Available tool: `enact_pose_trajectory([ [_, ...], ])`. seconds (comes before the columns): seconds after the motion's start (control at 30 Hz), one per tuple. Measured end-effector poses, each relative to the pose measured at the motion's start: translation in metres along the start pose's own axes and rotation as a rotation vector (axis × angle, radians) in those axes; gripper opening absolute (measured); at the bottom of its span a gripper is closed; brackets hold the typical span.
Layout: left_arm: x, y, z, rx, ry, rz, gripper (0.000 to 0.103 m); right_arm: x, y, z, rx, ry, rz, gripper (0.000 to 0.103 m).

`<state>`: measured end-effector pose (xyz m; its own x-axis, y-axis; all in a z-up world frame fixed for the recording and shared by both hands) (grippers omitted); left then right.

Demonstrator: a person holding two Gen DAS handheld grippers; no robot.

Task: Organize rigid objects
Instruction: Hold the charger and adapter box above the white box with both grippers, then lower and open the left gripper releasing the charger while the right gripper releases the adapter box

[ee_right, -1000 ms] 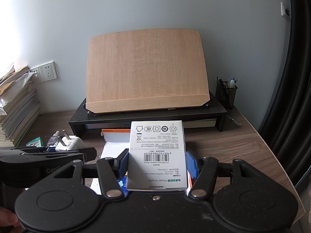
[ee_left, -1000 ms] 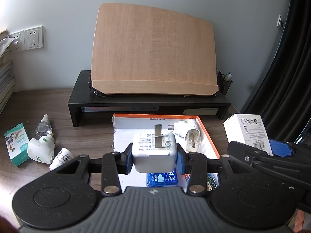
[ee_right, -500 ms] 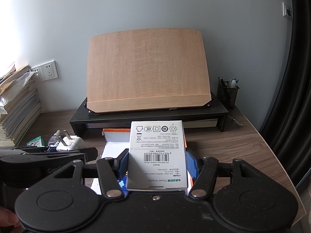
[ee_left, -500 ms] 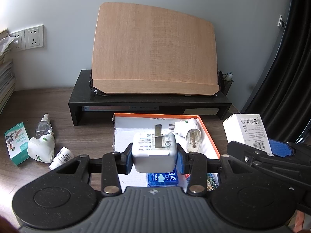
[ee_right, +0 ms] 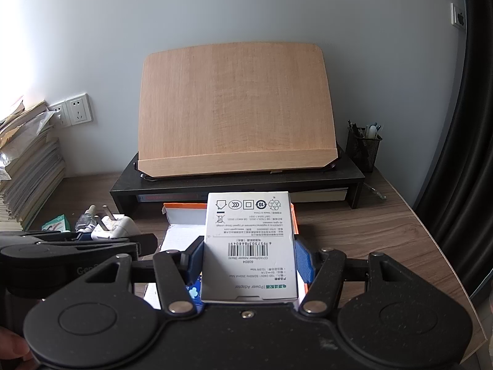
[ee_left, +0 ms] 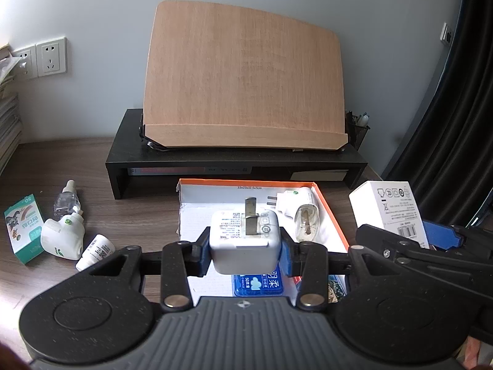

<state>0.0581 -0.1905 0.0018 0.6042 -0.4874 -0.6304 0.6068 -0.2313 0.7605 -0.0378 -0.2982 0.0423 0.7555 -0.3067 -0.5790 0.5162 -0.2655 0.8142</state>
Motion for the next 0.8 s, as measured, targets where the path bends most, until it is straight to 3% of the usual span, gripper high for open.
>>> enact_pose_trajectory([
  [0.8, 0.013, -0.002, -0.005, -0.001, -0.011, -0.028, 0.042, 0.010, -0.012, -0.005, -0.007, -0.005, -0.043, 0.071],
])
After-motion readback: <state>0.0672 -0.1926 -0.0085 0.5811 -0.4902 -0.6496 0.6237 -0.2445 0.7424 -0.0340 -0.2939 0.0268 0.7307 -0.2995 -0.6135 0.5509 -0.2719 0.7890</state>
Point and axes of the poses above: each gripper's, at about its wrist camera, not at the fingertips, and x roughly the way its jaws point, z to its right, y to its top, the point moved 5 cm from there along x, roughly the way its jaws point
